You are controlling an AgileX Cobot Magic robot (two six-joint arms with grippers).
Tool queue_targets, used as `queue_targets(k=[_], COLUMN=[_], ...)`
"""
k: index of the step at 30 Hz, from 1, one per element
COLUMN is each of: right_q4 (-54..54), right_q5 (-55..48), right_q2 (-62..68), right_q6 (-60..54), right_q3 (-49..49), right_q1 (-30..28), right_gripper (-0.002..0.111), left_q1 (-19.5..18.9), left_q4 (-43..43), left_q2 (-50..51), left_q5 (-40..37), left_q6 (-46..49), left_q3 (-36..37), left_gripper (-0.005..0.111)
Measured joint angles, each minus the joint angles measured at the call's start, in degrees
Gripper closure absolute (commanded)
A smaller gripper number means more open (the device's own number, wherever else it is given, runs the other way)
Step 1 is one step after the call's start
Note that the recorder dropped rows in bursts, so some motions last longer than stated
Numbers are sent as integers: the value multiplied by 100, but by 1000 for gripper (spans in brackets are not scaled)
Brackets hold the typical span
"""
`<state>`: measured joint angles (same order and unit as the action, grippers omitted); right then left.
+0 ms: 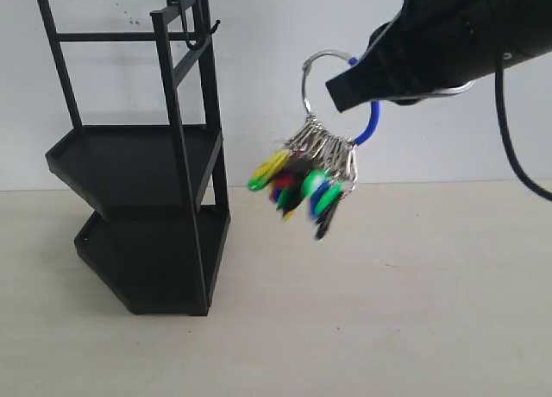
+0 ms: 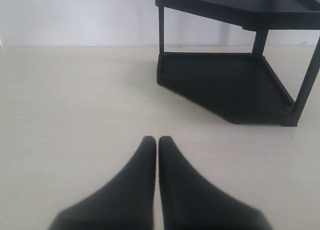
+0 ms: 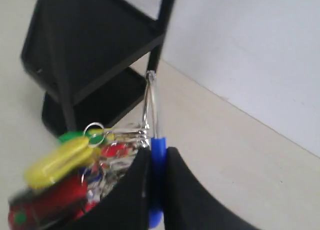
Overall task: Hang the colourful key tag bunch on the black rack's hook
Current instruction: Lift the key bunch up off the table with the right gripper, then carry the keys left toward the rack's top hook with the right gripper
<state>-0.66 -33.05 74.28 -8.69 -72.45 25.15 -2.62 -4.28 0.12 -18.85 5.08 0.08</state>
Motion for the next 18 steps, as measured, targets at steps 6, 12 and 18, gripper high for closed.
queue_targets(k=[6,12,18], right_q4=[151,738,701], right_q5=[-57,-222,39], right_q2=[95,197,111], right_q6=[637,655,1331], right_q3=[0,0,0], right_q1=[-17,54,216], right_gripper=[109,109,109], left_q1=[0,0,0], left_q4=[0,0,0], left_q2=[0,0,0], left_q5=[0,0,0], left_q6=[0,0,0], left_q3=[0,0,0], left_gripper=[102,102,102])
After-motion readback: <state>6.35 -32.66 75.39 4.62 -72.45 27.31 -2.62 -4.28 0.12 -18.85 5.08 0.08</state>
